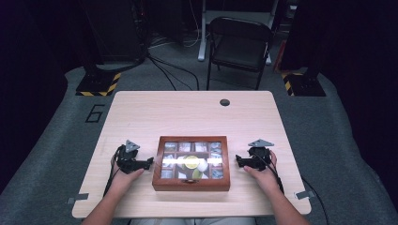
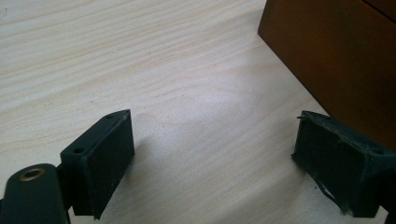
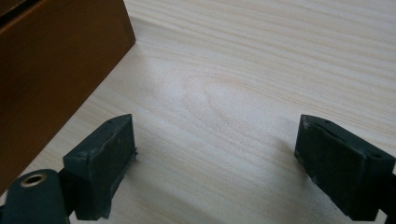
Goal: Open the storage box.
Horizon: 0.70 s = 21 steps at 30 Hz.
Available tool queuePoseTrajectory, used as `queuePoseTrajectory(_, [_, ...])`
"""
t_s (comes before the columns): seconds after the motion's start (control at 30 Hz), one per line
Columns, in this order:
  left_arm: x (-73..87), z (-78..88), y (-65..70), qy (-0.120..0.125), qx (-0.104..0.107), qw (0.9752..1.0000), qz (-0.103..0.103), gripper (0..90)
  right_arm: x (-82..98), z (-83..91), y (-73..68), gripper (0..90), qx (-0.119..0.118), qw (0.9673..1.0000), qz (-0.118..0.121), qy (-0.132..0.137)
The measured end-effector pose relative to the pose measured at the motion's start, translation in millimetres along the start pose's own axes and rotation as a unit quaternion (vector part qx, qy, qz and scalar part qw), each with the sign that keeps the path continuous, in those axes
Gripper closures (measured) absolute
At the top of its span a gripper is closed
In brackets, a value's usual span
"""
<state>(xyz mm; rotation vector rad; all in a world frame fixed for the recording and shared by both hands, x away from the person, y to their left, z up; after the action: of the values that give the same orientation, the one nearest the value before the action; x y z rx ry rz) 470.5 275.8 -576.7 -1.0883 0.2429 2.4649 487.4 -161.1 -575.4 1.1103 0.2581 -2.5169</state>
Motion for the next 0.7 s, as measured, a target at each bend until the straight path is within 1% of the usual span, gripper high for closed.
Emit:
queuePoseTrajectory(0.43, [0.2,0.3,0.6,0.003,0.0,1.0,0.0,12.1,0.1,0.1,0.0,12.0,0.0,1.0,0.0,0.0])
queuePoseTrajectory(0.53, [0.1,0.0,0.6,0.007,-0.001,1.0,0.002,12.3,0.3,0.7,-1.2,12.9,0.0,1.0,-0.007,-0.002])
queuePoseTrajectory(0.6, [0.1,0.1,0.7,0.007,-0.001,1.0,0.002,12.4,0.4,1.0,-0.8,13.6,0.0,1.0,-0.001,-0.003])
queuePoseTrajectory(0.7, [0.1,0.1,0.6,0.008,-0.001,1.0,0.002,12.6,0.1,1.1,-1.4,13.9,-0.001,1.0,-0.004,-0.002])
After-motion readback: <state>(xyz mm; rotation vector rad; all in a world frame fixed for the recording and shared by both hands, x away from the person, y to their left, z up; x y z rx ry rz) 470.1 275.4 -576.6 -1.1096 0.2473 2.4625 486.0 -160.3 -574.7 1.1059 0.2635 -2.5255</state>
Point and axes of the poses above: each handheld gripper's, and its own axes: z roughly backward along the jaws, x roughly out of its underside, y roughly to its right, the point moved 7 cm from there along -z, roughly forward along the jaws, and after that the axes turned 1 degree about -z, right-handed, at the moved point
